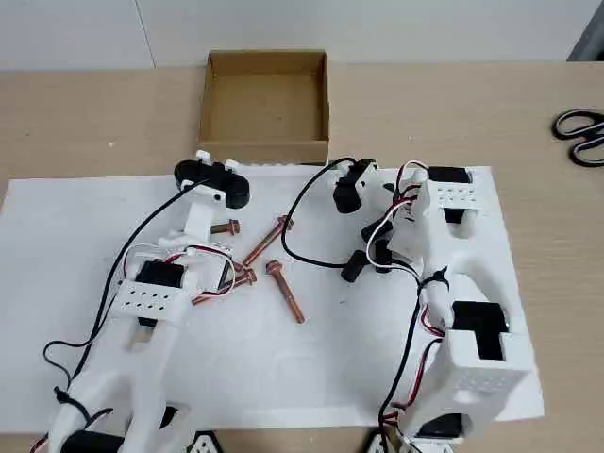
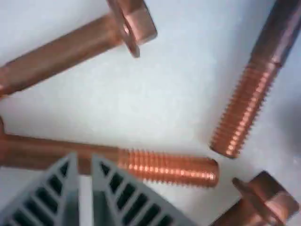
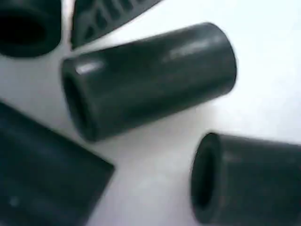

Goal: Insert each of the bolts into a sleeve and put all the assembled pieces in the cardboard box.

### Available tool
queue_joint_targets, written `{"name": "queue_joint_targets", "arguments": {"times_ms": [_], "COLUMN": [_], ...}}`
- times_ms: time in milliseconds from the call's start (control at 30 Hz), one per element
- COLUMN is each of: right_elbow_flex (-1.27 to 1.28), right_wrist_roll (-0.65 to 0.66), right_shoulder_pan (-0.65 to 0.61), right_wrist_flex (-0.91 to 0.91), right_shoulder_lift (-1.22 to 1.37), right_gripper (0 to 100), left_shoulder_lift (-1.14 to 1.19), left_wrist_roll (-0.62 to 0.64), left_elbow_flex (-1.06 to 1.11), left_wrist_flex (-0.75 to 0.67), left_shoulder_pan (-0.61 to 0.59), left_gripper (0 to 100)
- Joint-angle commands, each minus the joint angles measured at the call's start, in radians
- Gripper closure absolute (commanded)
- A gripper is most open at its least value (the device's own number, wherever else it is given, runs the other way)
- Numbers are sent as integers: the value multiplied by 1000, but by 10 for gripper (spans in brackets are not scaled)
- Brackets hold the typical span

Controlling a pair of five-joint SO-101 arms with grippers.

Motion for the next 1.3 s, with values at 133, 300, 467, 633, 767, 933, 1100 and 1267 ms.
{"name": "queue_joint_targets", "arguments": {"times_ms": [133, 300, 467, 633, 767, 933, 1100, 1267], "right_elbow_flex": [-25, -25, -25, -25, -29, -68, -106, -166], "right_wrist_roll": [2, -51, -61, -103, -150, -245, -302, -408], "right_shoulder_pan": [-2, 1, -1, -1, -2, -1, -5, -4], "right_wrist_flex": [-44, -42, -41, -38, -33, 4, 65, 162], "right_shoulder_lift": [54, 62, 62, 62, 54, 56, 56, 56], "right_gripper": [926, 931, 931, 931, 980, 994, 994, 994], "left_shoulder_lift": [2, 2, 2, 2, 2, 2, 2, 0], "left_wrist_roll": [5, 5, 5, 5, 5, 6, 9, 31], "left_elbow_flex": [-4, -2, -2, -1, -1, -1, -1, -1], "left_wrist_flex": [-18, -18, -18, -18, -18, -18, -18, -18], "left_shoulder_pan": [5, 6, 6, 6, 6, 5, 5, 2], "left_gripper": [992, 993, 993, 993, 994, 994, 994, 994]}}
